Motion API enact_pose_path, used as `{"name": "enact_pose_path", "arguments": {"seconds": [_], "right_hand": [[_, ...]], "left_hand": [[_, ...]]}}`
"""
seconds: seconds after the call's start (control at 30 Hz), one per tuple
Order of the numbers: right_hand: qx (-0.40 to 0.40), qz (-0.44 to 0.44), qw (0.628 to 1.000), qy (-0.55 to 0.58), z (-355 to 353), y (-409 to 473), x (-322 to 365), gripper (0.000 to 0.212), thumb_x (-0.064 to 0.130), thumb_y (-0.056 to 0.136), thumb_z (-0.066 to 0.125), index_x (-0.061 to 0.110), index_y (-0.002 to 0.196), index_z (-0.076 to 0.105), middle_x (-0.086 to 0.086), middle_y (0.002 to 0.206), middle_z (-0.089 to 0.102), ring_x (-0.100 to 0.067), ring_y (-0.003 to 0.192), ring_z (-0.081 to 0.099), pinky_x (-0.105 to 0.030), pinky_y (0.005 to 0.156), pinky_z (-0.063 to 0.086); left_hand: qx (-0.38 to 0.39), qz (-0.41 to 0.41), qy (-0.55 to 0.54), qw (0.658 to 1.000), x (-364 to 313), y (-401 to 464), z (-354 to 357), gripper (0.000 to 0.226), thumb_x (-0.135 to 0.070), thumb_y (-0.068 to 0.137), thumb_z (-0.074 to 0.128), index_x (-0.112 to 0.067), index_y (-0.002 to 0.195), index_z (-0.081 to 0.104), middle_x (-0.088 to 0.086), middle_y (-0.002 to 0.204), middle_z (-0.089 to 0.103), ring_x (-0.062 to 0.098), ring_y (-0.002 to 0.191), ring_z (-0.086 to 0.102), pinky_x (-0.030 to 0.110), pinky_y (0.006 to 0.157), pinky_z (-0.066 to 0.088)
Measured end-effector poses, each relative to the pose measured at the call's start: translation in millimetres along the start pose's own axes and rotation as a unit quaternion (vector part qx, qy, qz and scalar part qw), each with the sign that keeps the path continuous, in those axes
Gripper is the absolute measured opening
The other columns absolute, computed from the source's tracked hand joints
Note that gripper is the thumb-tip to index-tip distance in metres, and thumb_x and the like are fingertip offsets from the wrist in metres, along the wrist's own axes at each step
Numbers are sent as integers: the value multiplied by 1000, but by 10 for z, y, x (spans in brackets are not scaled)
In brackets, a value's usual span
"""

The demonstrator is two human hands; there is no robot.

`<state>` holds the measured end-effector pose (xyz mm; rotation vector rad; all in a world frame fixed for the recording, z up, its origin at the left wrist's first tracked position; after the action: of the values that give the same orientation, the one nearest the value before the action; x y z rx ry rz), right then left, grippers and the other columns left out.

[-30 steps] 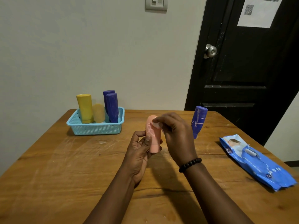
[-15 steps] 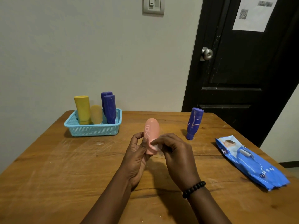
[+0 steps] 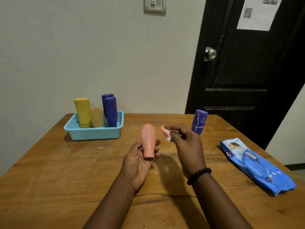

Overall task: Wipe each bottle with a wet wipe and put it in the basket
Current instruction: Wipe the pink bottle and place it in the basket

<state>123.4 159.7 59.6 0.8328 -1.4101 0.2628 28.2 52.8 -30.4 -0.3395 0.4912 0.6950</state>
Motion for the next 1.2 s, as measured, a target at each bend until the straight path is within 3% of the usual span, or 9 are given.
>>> {"name": "enact_pose_path", "arguments": {"seconds": [0.1,0.17,0.4,0.53,0.7,0.9,1.0,1.1,1.2], "right_hand": [[9,-17,999,-31,51,104,52,16,17,91,64,30,98,71,16,102,68,3,97,61,-28,87,55],[5,-60,995,-84,80,150,155,15,18,91,64,28,100,71,16,103,67,6,96,59,-20,82,53],[43,-166,966,-195,315,273,457,19,9,88,66,19,104,71,9,105,66,3,94,58,-6,75,47],[73,-154,968,-184,366,185,367,18,8,88,66,20,101,71,9,106,67,5,95,58,-4,78,47],[108,-152,968,-170,373,-118,180,22,3,86,67,21,97,72,12,103,66,5,98,60,-8,81,49],[176,-125,954,-208,271,-211,45,21,7,86,67,25,93,74,14,97,68,5,94,61,-11,80,50],[100,-83,982,-136,99,-52,126,20,10,90,63,24,100,72,14,100,68,8,95,59,-9,78,50],[23,-131,982,-135,57,98,363,21,10,90,63,22,105,71,13,103,67,8,96,58,-6,78,48],[40,-171,970,-170,205,108,486,24,4,88,64,18,106,69,10,109,64,7,96,56,-3,80,46]], "left_hand": [[21,10,20,1000,-32,-9,22,47,-22,101,49,-5,144,40,28,129,62,28,106,66,45,100,51],[31,24,47,998,-58,-26,59,49,-18,95,55,-7,141,44,26,129,63,30,116,64,47,106,47],[38,74,120,989,-123,-38,96,47,-23,88,59,-8,133,57,18,123,69,24,108,67,35,92,57],[42,89,130,987,-149,-31,109,45,-22,90,57,-7,132,59,15,117,71,20,100,69,32,88,59],[30,115,144,982,-200,-16,57,49,-24,89,57,-2,133,57,14,121,70,18,106,67,34,97,54],[-1,120,145,982,-208,3,-23,50,-26,85,60,-6,131,58,15,117,71,18,101,68,25,77,58],[12,108,141,984,-175,9,10,50,-25,85,60,-4,131,58,11,108,73,16,93,68,27,78,59],[40,89,153,983,-111,-15,63,47,-25,88,57,-5,130,59,15,114,71,19,94,65,28,80,60],[67,79,161,981,-77,-57,121,42,-25,90,55,-7,127,61,18,122,68,24,102,63,34,90,56]]}}
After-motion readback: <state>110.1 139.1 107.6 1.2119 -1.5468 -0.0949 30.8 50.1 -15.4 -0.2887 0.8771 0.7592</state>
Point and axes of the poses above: each hand's wrist, its own y-axis towards the middle knuckle, its own z-axis out of the palm, x = y × z, the point moved 8 cm from there along y, towards the middle knuckle
